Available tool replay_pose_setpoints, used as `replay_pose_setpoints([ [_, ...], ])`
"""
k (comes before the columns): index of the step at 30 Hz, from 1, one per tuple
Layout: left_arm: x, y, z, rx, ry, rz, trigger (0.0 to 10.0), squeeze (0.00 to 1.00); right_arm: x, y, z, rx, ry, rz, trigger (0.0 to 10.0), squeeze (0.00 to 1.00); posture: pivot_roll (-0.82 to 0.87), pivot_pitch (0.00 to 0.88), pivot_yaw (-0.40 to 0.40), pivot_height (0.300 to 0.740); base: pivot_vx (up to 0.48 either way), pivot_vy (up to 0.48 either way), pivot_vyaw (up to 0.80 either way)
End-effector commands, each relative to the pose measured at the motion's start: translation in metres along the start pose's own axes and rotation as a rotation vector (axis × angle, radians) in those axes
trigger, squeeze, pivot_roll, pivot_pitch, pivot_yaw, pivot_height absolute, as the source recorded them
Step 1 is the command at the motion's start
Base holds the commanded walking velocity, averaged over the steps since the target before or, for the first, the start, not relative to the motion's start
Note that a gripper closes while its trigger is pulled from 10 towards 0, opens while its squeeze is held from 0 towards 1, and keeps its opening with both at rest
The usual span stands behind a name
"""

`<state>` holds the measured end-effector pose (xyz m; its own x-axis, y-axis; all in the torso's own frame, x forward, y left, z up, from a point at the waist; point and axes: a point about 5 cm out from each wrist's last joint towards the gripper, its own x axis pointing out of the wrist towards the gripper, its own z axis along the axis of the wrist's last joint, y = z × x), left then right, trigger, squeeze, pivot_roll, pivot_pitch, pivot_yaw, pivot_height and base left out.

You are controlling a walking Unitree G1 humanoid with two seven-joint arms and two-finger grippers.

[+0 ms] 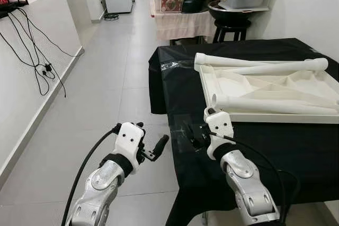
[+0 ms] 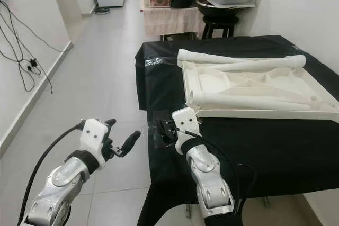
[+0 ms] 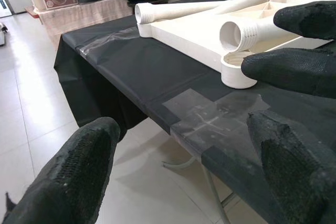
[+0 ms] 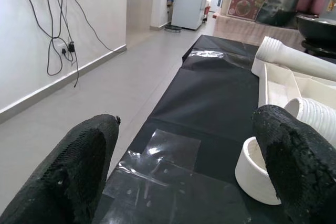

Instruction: Building children table

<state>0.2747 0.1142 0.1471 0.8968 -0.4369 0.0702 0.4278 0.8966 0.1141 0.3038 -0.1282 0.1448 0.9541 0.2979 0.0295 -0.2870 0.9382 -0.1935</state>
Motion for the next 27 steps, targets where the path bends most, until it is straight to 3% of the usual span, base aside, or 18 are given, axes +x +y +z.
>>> replay_pose_setpoints([
  [1,0.0015,0.0026,-0.0046,-0.006,0.021,0.019,10.0,1.0,0.0026,0.0003,0.0018,0.024,-0.017,0.003,10.0,0.0,-0.09,0.016,0.008,0.74,0.0,0.0,0.0],
  [3,0.0023,0.0029,-0.0043,-0.005,0.022,0.022,10.0,1.0,0.0025,0.0001,0.0017,0.027,-0.018,0.001,10.0,0.0,-0.09,0.016,0.008,0.74,0.0,0.0,0.0],
  [4,0.0031,0.0027,-0.0041,-0.012,0.022,0.02,10.0,0.0,0.0025,-0.0002,0.0017,0.03,-0.018,-0.002,10.0,0.0,-0.09,0.016,0.008,0.74,0.0,0.0,0.0],
  [14,0.0028,0.0057,-0.0059,-0.076,0.026,0.014,10.0,0.0,0.0041,-0.0008,-0.0003,0.048,-0.01,-0.017,10.0,0.0,-0.07,0.001,0.012,0.74,0.0,0.0,-0.18],
  [18,0.002,0.006,-0.0056,-0.085,0.019,0.009,10.0,0.0,0.0031,-0.0002,0.0016,0.064,-0.03,-0.018,10.0,0.0,-0.07,0.0,0.011,0.74,0.285,0.0,0.0],
  [27,0.0023,0.0058,-0.0053,-0.085,0.019,-0.006,10.0,0.0,0.0036,0.0005,-0.0001,0.103,-0.022,-0.022,10.0,0.0,-0.06,0.0,0.016,0.74,0.331,0.0,-0.61],
])
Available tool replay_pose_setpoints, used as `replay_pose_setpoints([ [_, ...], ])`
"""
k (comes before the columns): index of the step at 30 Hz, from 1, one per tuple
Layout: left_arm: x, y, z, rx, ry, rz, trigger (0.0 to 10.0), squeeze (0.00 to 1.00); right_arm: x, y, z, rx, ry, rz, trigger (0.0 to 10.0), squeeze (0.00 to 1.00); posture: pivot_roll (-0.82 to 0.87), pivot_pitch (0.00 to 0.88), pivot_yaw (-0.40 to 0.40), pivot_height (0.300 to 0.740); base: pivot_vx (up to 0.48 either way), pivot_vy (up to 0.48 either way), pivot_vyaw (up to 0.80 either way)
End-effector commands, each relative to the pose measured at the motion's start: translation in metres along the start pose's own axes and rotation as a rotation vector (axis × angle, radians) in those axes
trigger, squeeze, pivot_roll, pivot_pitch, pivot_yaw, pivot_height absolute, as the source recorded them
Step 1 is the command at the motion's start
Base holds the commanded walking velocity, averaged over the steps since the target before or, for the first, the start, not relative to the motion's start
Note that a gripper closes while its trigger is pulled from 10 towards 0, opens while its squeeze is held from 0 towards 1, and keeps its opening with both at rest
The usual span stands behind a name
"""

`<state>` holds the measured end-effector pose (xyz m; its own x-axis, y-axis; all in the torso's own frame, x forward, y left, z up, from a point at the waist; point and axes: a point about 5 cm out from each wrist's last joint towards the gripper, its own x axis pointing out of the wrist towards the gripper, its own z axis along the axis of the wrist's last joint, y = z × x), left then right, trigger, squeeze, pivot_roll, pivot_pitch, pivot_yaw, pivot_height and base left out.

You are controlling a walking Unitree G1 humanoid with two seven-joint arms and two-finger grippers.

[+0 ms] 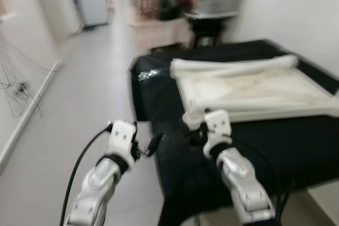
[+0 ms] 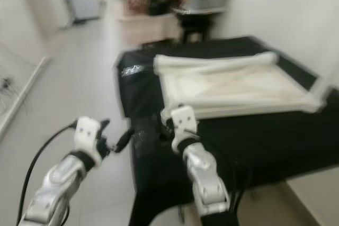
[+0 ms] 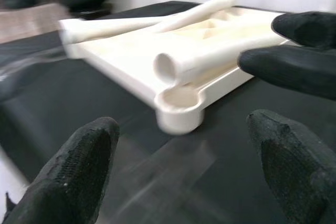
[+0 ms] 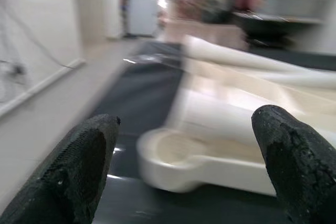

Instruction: Building children table

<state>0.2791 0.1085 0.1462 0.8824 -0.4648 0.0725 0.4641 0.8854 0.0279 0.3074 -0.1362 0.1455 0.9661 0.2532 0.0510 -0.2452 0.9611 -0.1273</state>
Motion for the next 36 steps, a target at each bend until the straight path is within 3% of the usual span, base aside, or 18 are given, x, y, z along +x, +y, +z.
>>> replay_pose_setpoints([
  [1,-0.004,0.009,-0.003,0.003,0.022,0.026,10.0,0.0,0.002,0.009,0.0,0.038,-0.007,0.027,10.0,0.0,-0.06,0.0,0.016,0.74,0.341,0.0,-0.5],
  [15,-0.001,0.001,0.001,0.023,0.013,-0.094,10.0,0.0,0.003,0.009,0.004,0.038,-0.031,0.023,10.0,0.0,-0.06,0.004,0.016,0.74,0.268,0.0,-0.11],
  [16,-0.003,-0.003,0.001,0.011,0.022,-0.154,10.0,0.0,0.003,0.009,0.004,0.041,-0.032,0.021,10.0,0.0,-0.06,0.004,0.017,0.74,0.0,0.0,0.0],
  [22,-0.005,-0.007,0.0,-0.01,0.039,-0.239,10.0,0.0,0.004,0.01,0.004,0.045,-0.033,0.019,10.0,0.0,-0.07,0.005,0.021,0.74,0.0,0.0,0.0],
  [24,-0.009,-0.014,0.0,-0.033,0.08,-0.349,10.0,0.0,0.004,0.01,0.004,0.049,-0.035,0.015,10.0,0.0,-0.07,0.005,0.024,0.74,0.0,0.0,0.0],
  [28,-0.012,-0.016,-0.001,-0.046,0.105,-0.415,10.0,0.0,0.004,0.01,0.004,0.051,-0.035,0.014,10.0,0.0,-0.07,0.005,0.025,0.74,0.0,0.0,0.0],
  [34,-0.016,-0.01,-0.006,-0.057,0.179,-0.487,10.0,0.0,0.004,0.01,0.004,0.057,-0.036,0.01,10.0,0.0,-0.07,0.005,0.022,0.74,0.0,0.0,0.0],
  [36,-0.014,0.003,-0.012,-0.014,0.237,-0.464,10.0,0.0,0.004,0.011,0.004,0.06,-0.037,0.009,10.0,0.0,-0.07,0.006,0.024,0.74,0.0,0.0,0.0],
])
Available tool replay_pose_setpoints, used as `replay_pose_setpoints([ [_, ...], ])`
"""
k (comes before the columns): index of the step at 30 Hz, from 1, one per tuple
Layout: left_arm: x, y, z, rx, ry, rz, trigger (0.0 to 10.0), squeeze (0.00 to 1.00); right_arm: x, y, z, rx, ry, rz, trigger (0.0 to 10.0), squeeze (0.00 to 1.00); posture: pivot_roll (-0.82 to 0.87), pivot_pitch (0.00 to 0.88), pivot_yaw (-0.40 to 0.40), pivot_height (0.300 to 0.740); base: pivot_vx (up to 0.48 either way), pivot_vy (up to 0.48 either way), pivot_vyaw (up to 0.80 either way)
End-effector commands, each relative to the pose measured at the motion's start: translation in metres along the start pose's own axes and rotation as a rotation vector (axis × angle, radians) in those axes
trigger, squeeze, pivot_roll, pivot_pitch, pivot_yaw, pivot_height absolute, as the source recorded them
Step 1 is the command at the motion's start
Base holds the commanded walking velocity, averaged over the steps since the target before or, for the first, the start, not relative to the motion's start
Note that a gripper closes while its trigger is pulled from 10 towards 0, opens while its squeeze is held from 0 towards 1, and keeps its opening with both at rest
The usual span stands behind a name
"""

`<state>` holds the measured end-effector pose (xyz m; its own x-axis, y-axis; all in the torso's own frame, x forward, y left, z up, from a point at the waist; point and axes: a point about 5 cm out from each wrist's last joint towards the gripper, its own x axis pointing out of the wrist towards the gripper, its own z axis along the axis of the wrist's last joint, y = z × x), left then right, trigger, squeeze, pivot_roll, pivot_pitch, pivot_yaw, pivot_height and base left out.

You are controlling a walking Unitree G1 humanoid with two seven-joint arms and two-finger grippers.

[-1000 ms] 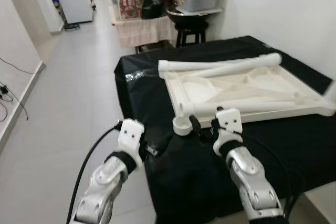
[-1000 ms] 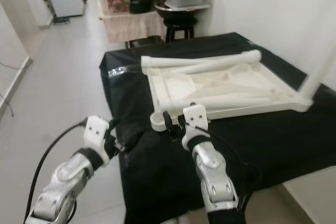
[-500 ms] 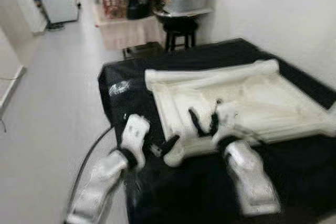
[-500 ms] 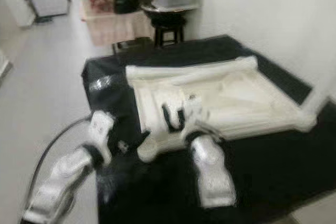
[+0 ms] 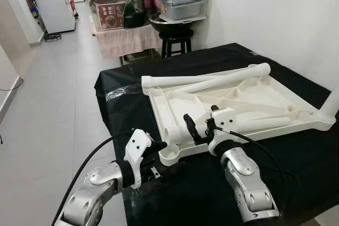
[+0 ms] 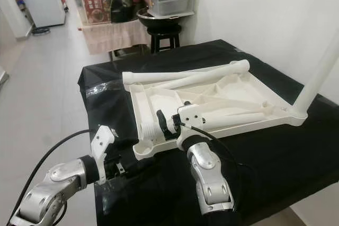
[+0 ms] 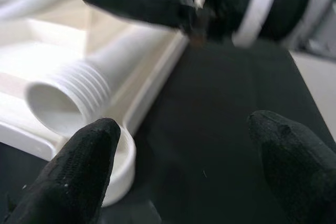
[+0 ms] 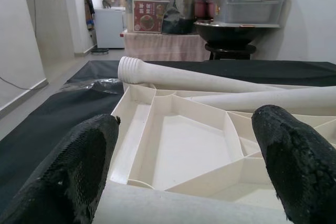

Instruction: Building children table

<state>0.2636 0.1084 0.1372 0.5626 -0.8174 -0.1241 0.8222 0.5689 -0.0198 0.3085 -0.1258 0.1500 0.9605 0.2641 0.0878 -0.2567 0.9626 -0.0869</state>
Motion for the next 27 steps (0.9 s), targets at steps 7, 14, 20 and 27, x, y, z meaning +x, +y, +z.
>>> replay_pose_setpoints([
  [7,0.003,0.036,0.003,0.031,0.075,0.08,10.0,0.0,-0.001,0.001,-0.001,0.026,0.001,0.0,10.0,0.0,-0.08,0.012,0.027,0.74,0.0,0.0,0.0],
  [14,0.018,0.049,0.011,0.048,0.075,0.08,10.0,0.0,-0.003,0.001,0.0,0.028,0.001,0.0,10.0,0.0,-0.09,0.019,0.031,0.74,0.0,0.0,0.0],
  [20,0.028,0.056,0.011,0.049,0.102,0.046,10.0,0.0,-0.005,0.002,0.0,0.031,0.0,0.0,10.0,0.0,-0.1,0.025,0.036,0.74,0.0,0.0,0.0],
  [27,0.045,0.064,0.019,-0.005,0.08,-0.013,10.0,0.0,-0.007,0.004,0.0,0.04,-0.001,-0.003,10.0,0.0,-0.12,0.029,0.047,0.74,0.0,0.0,0.0],
])
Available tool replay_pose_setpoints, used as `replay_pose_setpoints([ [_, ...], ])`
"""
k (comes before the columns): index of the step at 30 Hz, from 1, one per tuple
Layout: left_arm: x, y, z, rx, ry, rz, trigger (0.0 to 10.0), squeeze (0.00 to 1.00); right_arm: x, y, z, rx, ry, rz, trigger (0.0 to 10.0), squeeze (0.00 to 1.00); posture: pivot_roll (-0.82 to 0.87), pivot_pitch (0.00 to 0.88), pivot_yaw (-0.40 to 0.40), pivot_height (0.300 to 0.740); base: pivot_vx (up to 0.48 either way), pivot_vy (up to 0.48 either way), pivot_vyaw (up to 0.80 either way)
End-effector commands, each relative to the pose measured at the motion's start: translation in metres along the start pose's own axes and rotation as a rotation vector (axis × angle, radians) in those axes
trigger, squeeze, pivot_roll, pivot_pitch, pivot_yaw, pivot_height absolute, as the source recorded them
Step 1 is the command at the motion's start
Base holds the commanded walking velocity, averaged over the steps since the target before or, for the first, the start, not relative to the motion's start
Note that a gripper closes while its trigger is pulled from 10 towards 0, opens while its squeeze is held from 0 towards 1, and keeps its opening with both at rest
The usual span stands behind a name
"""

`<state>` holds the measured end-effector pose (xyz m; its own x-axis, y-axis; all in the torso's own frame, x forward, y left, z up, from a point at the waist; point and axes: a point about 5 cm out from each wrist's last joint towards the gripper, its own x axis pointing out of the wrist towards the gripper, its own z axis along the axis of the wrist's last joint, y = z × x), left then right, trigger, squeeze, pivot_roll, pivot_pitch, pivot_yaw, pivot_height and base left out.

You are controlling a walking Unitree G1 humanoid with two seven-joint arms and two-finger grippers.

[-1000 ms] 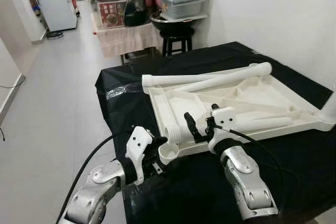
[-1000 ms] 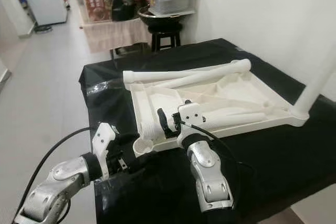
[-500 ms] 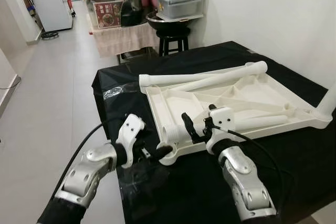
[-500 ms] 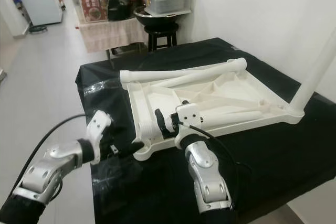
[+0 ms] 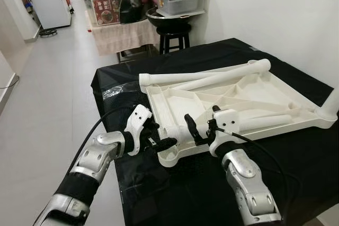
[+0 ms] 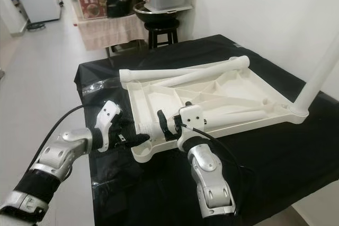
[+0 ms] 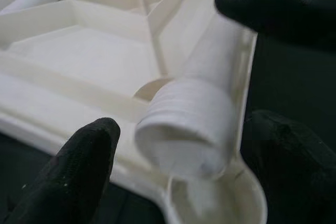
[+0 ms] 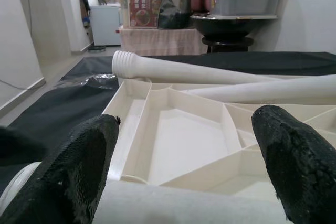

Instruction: Building children table

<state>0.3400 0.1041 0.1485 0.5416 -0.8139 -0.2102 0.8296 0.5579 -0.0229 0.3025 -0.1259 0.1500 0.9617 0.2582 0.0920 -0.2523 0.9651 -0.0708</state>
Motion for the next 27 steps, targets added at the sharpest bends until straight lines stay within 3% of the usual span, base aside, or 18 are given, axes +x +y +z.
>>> replay_pose_setpoints([
  [1,0.003,0.005,0.007,-0.028,-0.037,-0.005,10.0,0.0,-0.002,0.003,0.0,0.025,0.003,0.003,10.0,0.0,-0.12,0.028,0.047,0.74,0.0,0.0,0.0],
  [12,0.019,-0.004,0.014,-0.095,-0.067,-0.12,10.0,0.0,-0.002,0.005,-0.001,0.03,0.004,0.001,10.0,0.0,-0.12,0.02,0.052,0.74,0.0,0.0,0.0],
  [20,0.036,-0.007,0.012,-0.151,-0.053,-0.148,10.0,0.0,-0.002,0.006,-0.001,0.035,0.006,-0.004,10.0,0.0,-0.13,0.011,0.057,0.74,0.0,0.0,0.0],
  [27,0.044,-0.009,0.003,-0.147,-0.015,-0.118,10.0,0.0,-0.003,0.006,-0.002,0.04,0.007,-0.011,10.0,0.0,-0.13,0.009,0.059,0.74,0.0,0.0,0.0],
])
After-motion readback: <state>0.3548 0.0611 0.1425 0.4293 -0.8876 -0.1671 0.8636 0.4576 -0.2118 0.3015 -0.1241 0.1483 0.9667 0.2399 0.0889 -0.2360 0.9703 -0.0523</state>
